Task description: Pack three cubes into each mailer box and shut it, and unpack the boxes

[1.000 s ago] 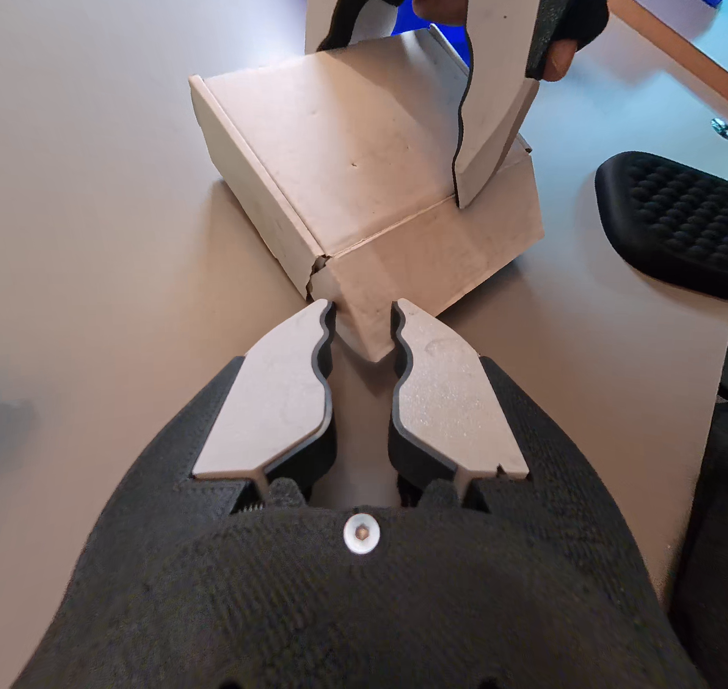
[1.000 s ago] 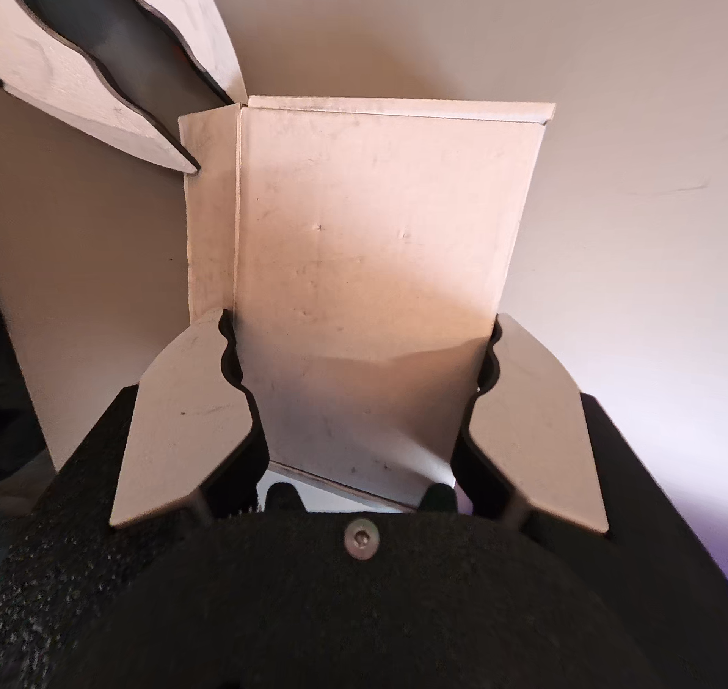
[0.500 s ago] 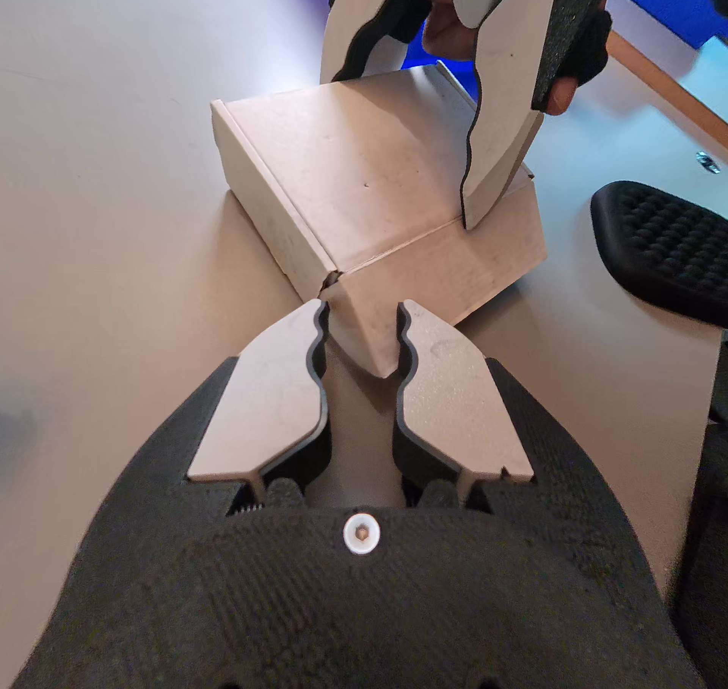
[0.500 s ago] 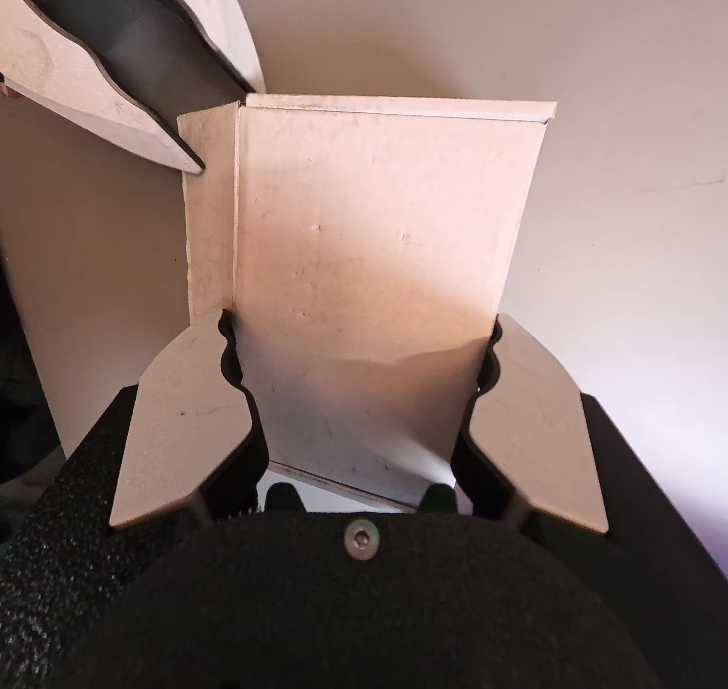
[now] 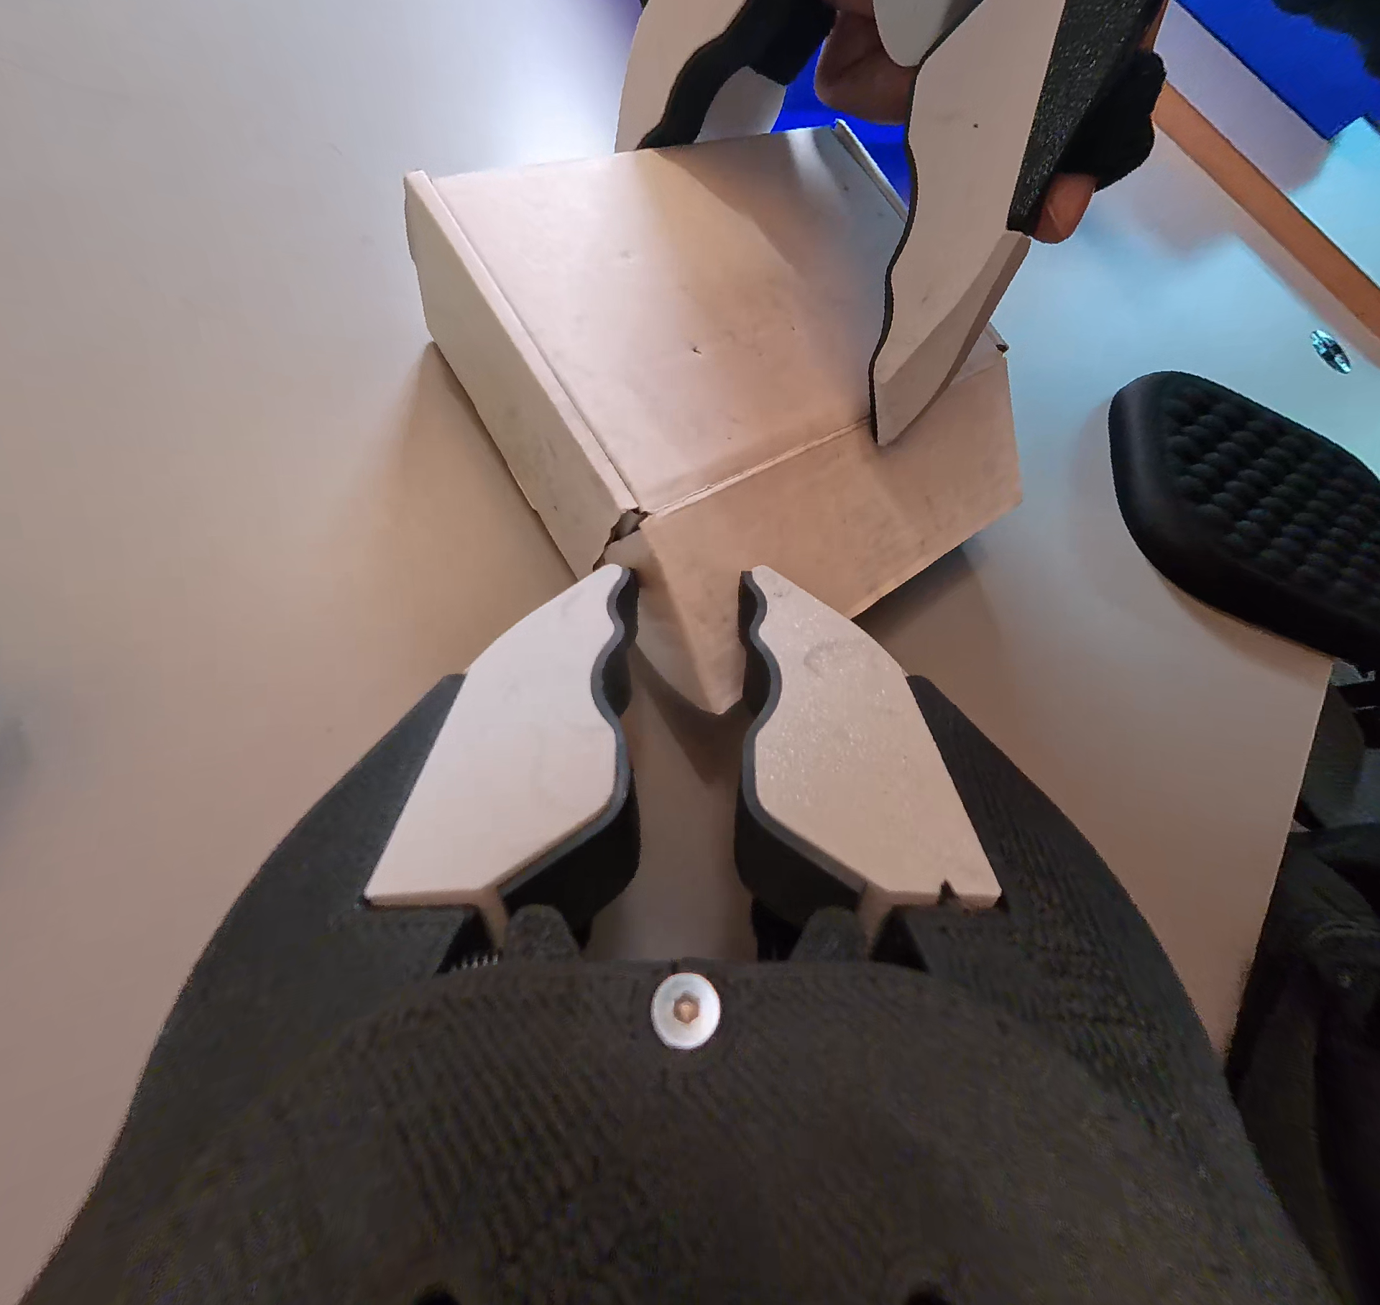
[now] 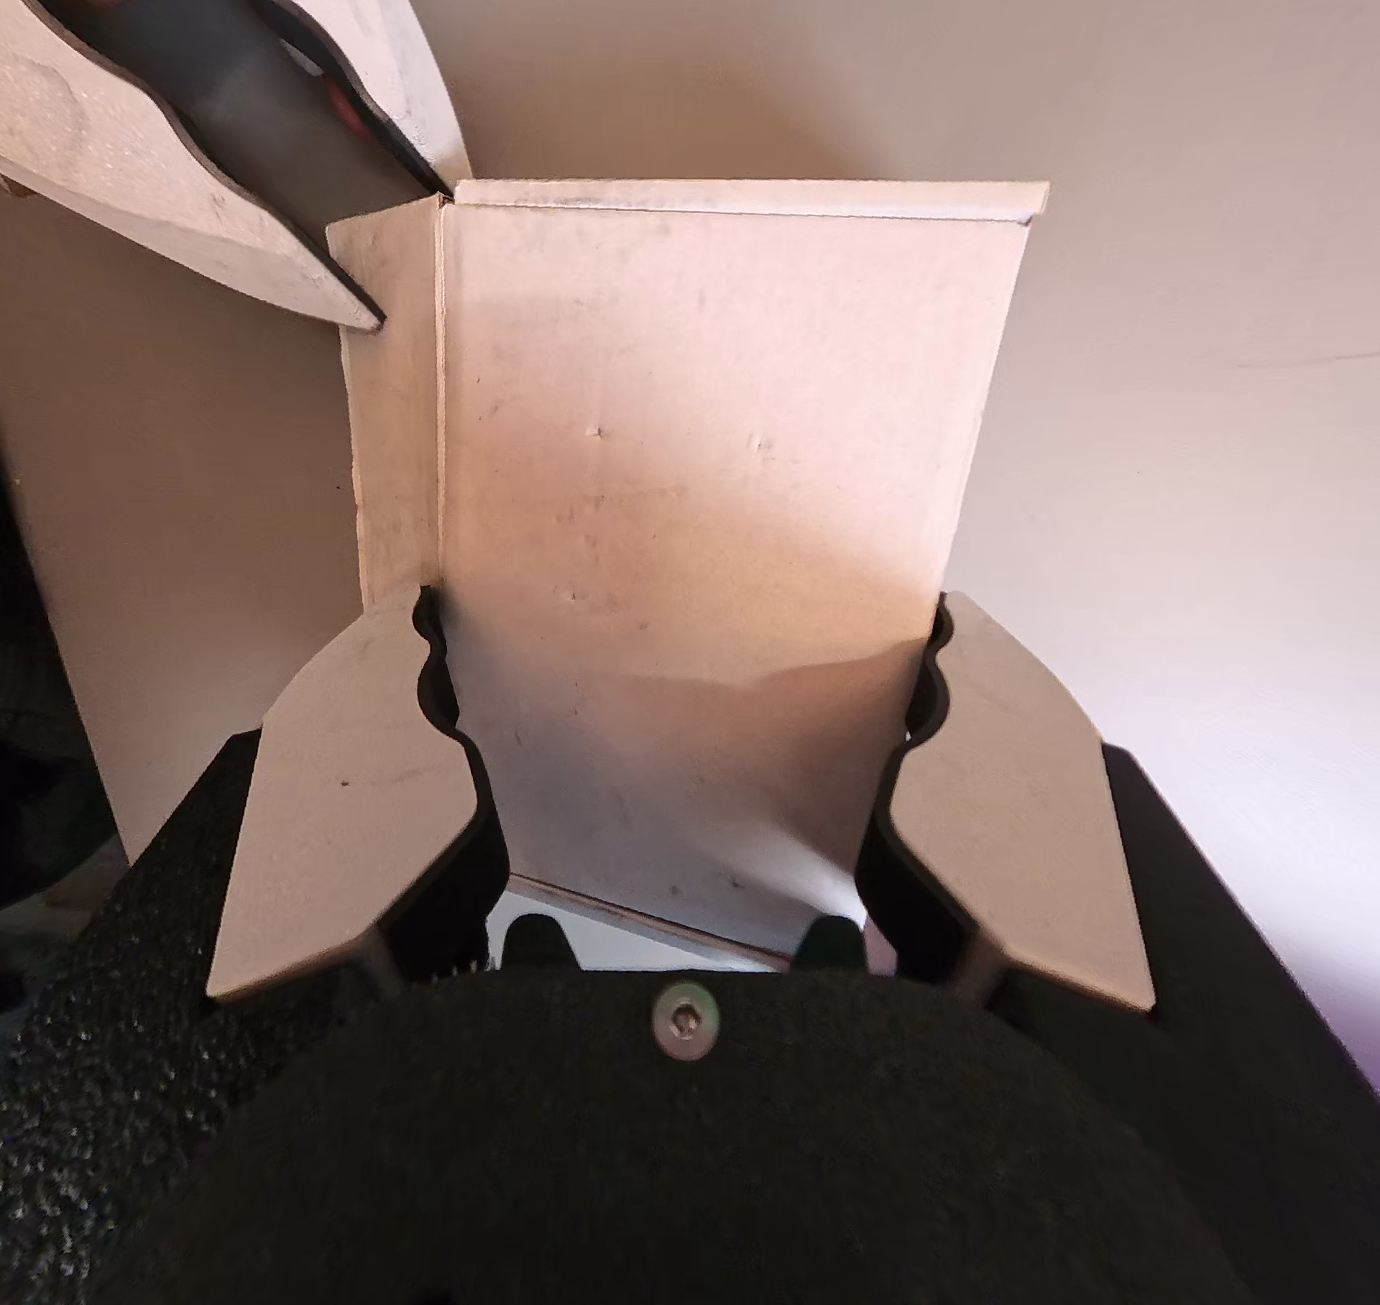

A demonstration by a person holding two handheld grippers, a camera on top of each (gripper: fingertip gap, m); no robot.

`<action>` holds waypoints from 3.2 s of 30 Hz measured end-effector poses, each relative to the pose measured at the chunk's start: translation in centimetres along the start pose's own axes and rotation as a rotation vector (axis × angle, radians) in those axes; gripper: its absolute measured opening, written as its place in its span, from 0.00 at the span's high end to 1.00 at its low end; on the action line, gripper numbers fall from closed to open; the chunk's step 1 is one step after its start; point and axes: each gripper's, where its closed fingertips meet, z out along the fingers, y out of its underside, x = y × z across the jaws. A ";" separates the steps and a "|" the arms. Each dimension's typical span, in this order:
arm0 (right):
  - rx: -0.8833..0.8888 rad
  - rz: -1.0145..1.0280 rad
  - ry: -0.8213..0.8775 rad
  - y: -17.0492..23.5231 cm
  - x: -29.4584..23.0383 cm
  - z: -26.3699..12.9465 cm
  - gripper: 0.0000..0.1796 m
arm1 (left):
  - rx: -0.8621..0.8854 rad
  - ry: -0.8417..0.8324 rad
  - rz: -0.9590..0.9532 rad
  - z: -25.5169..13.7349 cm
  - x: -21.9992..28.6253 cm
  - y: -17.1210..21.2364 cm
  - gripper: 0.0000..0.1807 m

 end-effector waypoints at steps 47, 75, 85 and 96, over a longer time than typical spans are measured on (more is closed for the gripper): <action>0.066 0.215 -0.126 0.7 -1.0 -0.3 0.47 | -0.047 0.101 -0.152 -0.7 1.9 1.0 0.90; 0.388 0.148 0.386 6.1 -4.2 -5.6 0.45 | 0.036 0.161 0.425 -0.4 -1.0 0.0 0.60; 0.387 0.076 0.501 7.6 -5.0 -0.1 0.56 | -0.021 0.256 0.652 1.9 -0.5 0.2 0.69; 0.411 -0.024 0.611 7.0 -2.9 -0.4 0.72 | 0.017 0.112 0.707 1.7 -1.5 0.1 0.76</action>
